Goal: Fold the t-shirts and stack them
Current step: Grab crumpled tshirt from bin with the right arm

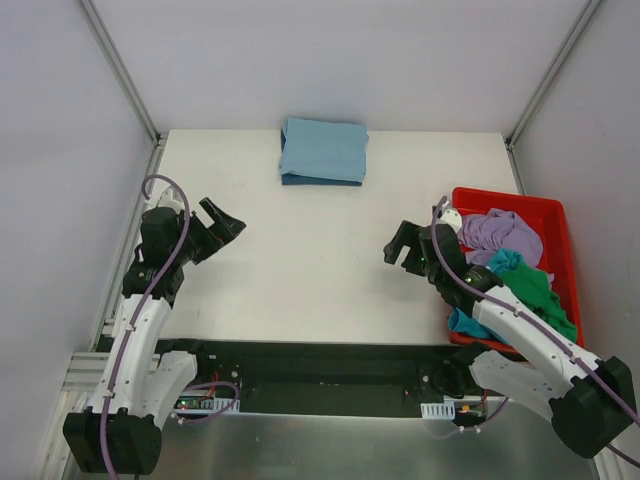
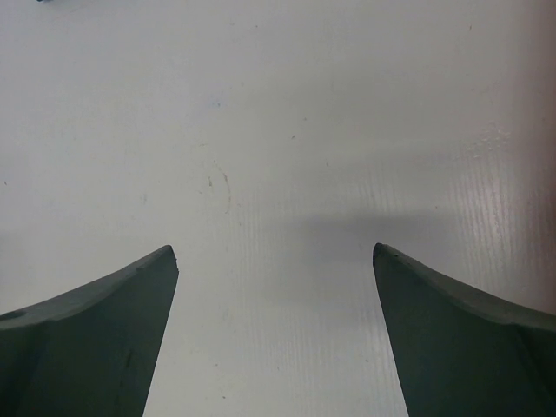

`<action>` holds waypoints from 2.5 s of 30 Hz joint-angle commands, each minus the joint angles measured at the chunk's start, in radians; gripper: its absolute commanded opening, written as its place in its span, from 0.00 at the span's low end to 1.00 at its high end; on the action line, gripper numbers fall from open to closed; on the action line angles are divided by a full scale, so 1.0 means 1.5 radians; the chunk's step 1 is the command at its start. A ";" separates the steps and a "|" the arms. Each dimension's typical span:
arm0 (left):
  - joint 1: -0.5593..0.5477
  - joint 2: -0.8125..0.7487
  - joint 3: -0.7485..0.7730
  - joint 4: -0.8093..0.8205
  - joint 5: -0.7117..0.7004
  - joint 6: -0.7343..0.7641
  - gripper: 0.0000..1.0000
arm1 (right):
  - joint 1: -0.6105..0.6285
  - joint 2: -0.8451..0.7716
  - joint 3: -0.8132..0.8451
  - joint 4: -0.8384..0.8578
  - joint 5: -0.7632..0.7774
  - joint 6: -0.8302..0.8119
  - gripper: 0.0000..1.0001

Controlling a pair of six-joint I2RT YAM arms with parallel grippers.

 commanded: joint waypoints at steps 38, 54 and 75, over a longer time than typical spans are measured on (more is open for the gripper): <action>-0.005 0.163 -0.008 0.124 0.089 0.062 0.99 | -0.824 0.145 0.162 -0.374 -0.009 -0.086 0.93; -0.009 0.167 -0.005 0.125 0.094 0.066 0.99 | -0.824 0.045 0.230 -0.382 -0.047 -0.171 0.06; -0.010 0.145 -0.014 0.124 0.108 0.065 0.99 | -0.477 0.067 0.584 -0.431 -0.336 -0.219 0.04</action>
